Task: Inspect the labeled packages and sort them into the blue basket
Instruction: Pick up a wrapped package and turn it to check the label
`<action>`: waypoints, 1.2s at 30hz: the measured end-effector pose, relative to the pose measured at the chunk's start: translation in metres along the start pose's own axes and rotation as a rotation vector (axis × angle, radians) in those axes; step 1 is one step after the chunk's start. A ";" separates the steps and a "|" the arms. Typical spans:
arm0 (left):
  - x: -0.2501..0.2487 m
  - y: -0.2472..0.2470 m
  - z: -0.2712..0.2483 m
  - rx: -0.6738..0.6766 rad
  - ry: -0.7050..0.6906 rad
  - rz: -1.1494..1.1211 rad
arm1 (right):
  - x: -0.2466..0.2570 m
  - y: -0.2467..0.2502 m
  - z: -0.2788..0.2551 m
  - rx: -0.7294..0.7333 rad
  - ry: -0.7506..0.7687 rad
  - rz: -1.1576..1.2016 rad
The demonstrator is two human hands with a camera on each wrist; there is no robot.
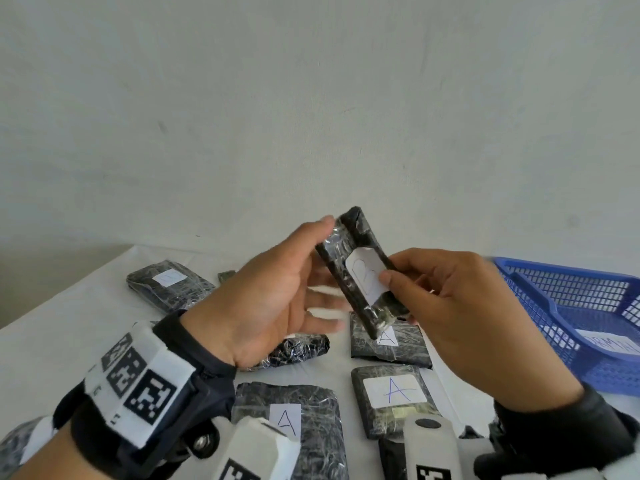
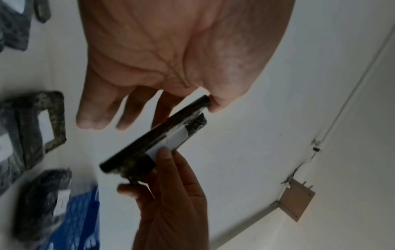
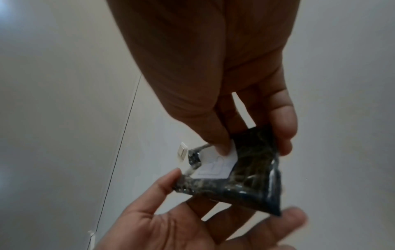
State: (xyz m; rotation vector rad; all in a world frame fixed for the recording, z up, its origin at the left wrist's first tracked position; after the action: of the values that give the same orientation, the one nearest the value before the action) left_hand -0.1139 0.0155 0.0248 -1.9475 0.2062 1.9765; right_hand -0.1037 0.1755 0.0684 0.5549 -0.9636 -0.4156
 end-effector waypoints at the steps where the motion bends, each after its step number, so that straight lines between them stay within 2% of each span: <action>1: -0.005 0.004 0.000 -0.056 -0.059 0.040 | -0.002 0.002 0.000 0.004 -0.009 0.002; 4: -0.014 0.010 -0.002 -0.181 -0.194 0.074 | -0.007 0.003 0.001 0.034 -0.045 0.041; 7: -0.017 0.013 -0.003 -0.258 -0.244 0.101 | -0.005 -0.002 0.000 0.078 -0.057 0.056; 12: -0.013 0.013 -0.001 -0.227 -0.211 0.156 | -0.003 -0.004 0.000 -0.027 -0.022 -0.047; 16: -0.019 0.020 -0.004 -0.274 -0.263 0.209 | 0.003 -0.017 -0.001 0.021 -0.040 -0.069; 23: -0.018 0.008 -0.003 -0.191 -0.243 0.334 | -0.005 -0.012 -0.007 0.044 -0.098 -0.039; 27: -0.020 0.002 -0.007 -0.190 -0.260 0.268 | -0.018 -0.005 -0.021 0.127 -0.114 -0.010; 31: -0.009 -0.025 -0.010 -0.017 -0.179 0.325 | -0.044 0.032 -0.039 0.103 -0.179 0.024; 36: 0.014 -0.057 -0.002 0.051 -0.098 0.421 | -0.077 0.076 -0.059 0.121 -0.308 0.080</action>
State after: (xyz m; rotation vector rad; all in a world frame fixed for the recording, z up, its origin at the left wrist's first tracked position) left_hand -0.0919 0.0697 0.0192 -1.8849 0.6827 2.2887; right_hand -0.0860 0.2936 0.0377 0.5697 -1.3092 -0.3791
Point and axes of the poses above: each hand's wrist, its own z-axis towards the middle knuckle, its own y-axis out of the back of the hand, x = y × z, the point moved 9 cm from there along z, towards the middle knuckle, and after that the axes turned 3 degrees about x, right-handed, at the moved point
